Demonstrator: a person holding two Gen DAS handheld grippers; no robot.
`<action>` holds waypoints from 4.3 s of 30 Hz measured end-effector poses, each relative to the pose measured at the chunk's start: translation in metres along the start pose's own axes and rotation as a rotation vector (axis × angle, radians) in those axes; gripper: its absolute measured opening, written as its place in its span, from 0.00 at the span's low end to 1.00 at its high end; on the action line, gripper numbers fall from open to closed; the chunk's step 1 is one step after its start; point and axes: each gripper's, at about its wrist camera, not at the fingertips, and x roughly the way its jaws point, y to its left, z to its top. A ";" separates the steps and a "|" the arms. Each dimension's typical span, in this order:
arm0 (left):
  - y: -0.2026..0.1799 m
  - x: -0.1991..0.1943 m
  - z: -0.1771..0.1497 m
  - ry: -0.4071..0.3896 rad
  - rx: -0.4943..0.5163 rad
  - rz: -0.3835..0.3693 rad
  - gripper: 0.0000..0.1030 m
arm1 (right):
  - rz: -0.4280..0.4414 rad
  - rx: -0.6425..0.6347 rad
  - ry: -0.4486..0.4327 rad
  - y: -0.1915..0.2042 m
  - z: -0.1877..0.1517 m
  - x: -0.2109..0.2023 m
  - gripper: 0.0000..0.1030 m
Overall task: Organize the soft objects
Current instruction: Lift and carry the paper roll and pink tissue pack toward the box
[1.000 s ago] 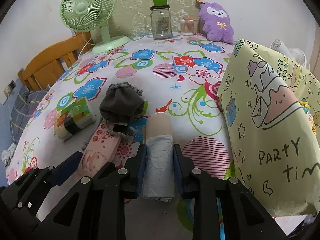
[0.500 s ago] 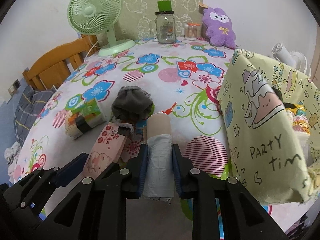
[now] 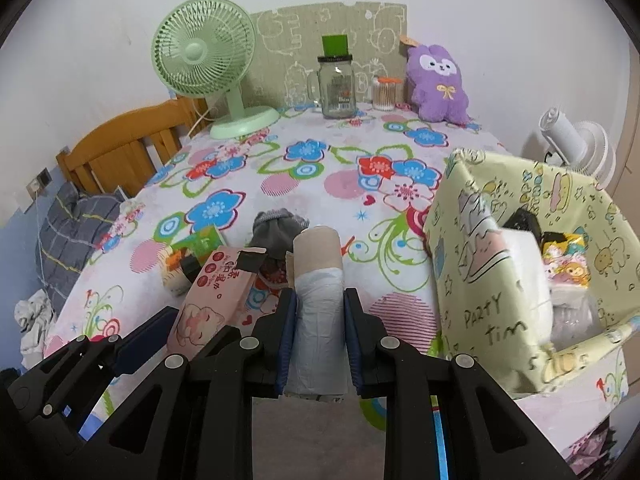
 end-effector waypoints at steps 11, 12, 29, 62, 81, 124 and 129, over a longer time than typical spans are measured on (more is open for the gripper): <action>-0.008 -0.025 0.017 -0.048 0.018 0.010 0.38 | 0.008 0.001 -0.051 -0.002 0.015 -0.030 0.26; -0.009 -0.028 0.019 -0.053 0.018 0.010 0.38 | 0.007 0.000 -0.056 -0.002 0.017 -0.032 0.26; -0.021 -0.059 0.046 -0.128 0.027 0.018 0.38 | 0.010 -0.013 -0.131 -0.006 0.044 -0.071 0.26; -0.069 -0.050 0.071 -0.149 0.051 -0.019 0.38 | -0.004 -0.012 -0.158 -0.056 0.069 -0.080 0.26; -0.117 -0.037 0.075 -0.144 0.103 -0.071 0.38 | -0.061 0.021 -0.165 -0.104 0.067 -0.084 0.26; -0.207 0.008 0.063 -0.047 0.233 -0.212 0.38 | -0.191 0.162 -0.107 -0.199 0.043 -0.072 0.26; -0.213 0.018 0.059 -0.014 0.254 -0.215 0.38 | -0.196 0.189 -0.083 -0.208 0.037 -0.064 0.26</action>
